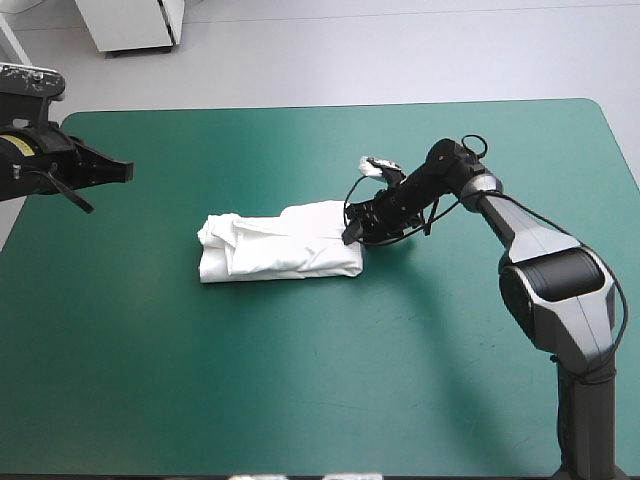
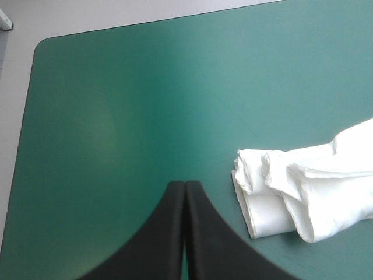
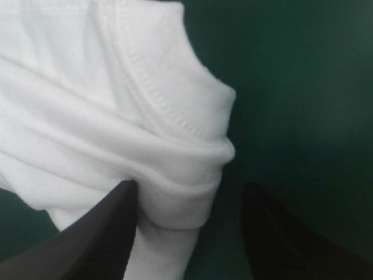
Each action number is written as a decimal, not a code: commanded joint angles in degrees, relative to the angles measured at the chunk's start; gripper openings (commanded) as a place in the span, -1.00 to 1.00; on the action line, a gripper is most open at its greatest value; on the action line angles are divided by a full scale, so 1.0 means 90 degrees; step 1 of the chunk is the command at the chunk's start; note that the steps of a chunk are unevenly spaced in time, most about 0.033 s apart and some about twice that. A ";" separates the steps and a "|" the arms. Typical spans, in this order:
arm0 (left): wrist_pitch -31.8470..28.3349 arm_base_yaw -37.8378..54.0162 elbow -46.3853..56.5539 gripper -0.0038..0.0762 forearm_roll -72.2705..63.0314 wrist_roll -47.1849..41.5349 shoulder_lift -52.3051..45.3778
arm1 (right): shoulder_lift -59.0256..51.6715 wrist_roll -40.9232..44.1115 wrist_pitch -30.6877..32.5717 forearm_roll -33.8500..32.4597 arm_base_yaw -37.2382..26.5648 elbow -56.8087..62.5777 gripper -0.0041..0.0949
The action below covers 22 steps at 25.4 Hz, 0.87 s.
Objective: Fold the cloth
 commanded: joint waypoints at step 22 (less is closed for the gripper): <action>-0.0197 0.0007 -0.0120 -0.93 -0.0315 -0.0053 -0.0157 | -0.0494 0.0356 0.0326 -0.2447 -0.0471 -0.0156 -0.93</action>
